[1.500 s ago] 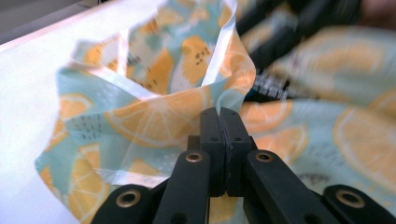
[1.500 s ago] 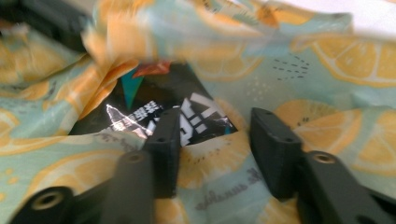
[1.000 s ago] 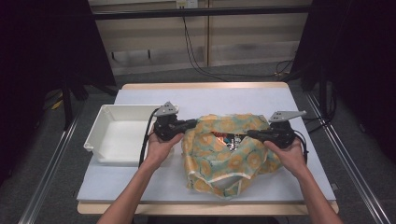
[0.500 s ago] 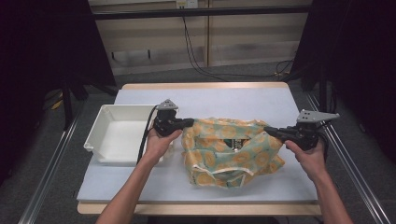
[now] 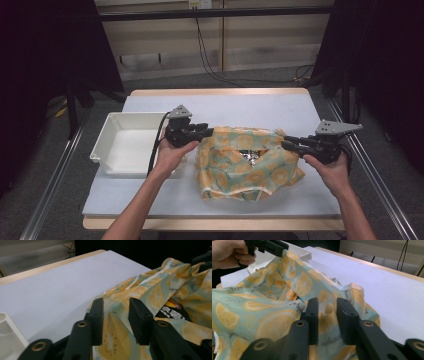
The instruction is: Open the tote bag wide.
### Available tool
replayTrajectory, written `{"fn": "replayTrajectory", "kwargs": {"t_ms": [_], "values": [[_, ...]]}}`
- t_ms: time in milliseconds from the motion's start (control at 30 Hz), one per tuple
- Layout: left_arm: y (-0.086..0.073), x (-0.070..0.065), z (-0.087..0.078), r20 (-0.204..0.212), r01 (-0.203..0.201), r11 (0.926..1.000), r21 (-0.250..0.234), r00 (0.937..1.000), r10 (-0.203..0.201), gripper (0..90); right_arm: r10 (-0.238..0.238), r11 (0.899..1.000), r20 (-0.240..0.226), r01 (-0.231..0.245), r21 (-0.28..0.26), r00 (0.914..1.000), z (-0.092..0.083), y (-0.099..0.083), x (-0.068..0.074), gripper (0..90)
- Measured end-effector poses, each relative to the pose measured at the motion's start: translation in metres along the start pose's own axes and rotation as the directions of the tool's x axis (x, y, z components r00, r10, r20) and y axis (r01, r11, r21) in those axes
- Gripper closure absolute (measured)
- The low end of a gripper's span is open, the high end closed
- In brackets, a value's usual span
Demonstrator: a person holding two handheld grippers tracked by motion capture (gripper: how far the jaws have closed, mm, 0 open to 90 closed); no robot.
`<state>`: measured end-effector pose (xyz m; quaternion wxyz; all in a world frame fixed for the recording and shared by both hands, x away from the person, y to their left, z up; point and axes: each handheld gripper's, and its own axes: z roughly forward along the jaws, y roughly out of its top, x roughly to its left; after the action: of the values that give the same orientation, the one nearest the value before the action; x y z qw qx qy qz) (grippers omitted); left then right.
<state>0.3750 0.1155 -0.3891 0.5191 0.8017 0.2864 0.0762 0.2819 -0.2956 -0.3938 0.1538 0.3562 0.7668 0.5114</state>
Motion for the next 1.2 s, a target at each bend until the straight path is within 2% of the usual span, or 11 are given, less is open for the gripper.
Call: {"fn": "replayTrajectory", "kwargs": {"t_ms": [133, 233, 300, 333, 367, 467, 533, 567, 700, 1000, 1200], "values": [[-0.003, -0.016, -0.016, -0.001, -0.044, 0.9966, -0.069, 0.9990, 0.044, 62.3, 0.002, 1.000, 0.022, -0.001, -0.011, 0.9998, -0.010, 0.003, 0.003, 72.9], [-0.003, -0.033, -0.016, 0.070, -0.125, 0.9861, -0.110, 0.9887, 0.133, 69.7, 0.004, 1.000, 0.017, -0.004, -0.015, 0.9998, -0.009, 0.008, 0.005, 82.3], [-0.004, -0.044, 0.001, 0.106, -0.129, 0.9898, -0.060, 0.9852, 0.135, 70.8, 0.007, 1.000, -0.007, -0.007, -0.029, 1.0000, -0.003, 0.018, 0.007, 88.0], [-0.004, -0.044, 0.001, 0.106, -0.129, 0.9898, -0.060, 0.9852, 0.135, 69.8, 0.007, 1.000, -0.007, -0.007, -0.029, 1.0000, -0.003, 0.018, 0.007, 88.0], [-0.006, -0.047, 0.016, 0.116, -0.129, 0.9912, -0.030, 0.9846, 0.131, 68.4, 0.001, 1.000, 0.012, 0.000, -0.024, 0.9999, 0.005, 0.025, 0.007, 88.8], [-0.009, -0.046, 0.029, 0.124, -0.115, 0.9932, -0.019, 0.9854, 0.116, 65.5, 0.001, 0.999, -0.007, -0.001, -0.035, 1.0000, 0.012, 0.030, 0.008, 87.8], [-0.011, -0.042, 0.041, 0.107, -0.106, 0.9944, 0.006, 0.9888, 0.104, 62.4, -0.006, 1.000, -0.015, 0.006, -0.029, 0.9999, 0.019, 0.034, 0.010, 83.1], [-0.013, -0.037, 0.052, 0.096, -0.071, 0.9970, 0.031, 0.9931, 0.068, 61.0, -0.012, 1.000, -0.013, 0.012, -0.014, 0.9998, 0.024, 0.036, 0.011, 80.0], [-0.013, -0.033, 0.064, 0.087, -0.059, 0.9971, 0.048, 0.9947, 0.055, 57.6, -0.008, 1.000, -0.007, 0.008, -0.001, 0.9999, 0.026, 0.037, 0.011, 76.7], [-0.023, -0.035, 0.086, 0.127, -0.097, 0.9913, 0.088, 0.9882, 0.086, 45.3, -0.016, 0.995, -0.061, 0.022, 0.099, 0.9980, 0.033, 0.010, 0.018, 67.7], [-0.025, -0.036, 0.093, 0.079, -0.144, 0.9824, 0.119, 0.9876, 0.135, 48.0, -0.005, 0.987, -0.050, 0.013, 0.159, 0.9988, 0.034, -0.012, 0.014, 60.3]]}}
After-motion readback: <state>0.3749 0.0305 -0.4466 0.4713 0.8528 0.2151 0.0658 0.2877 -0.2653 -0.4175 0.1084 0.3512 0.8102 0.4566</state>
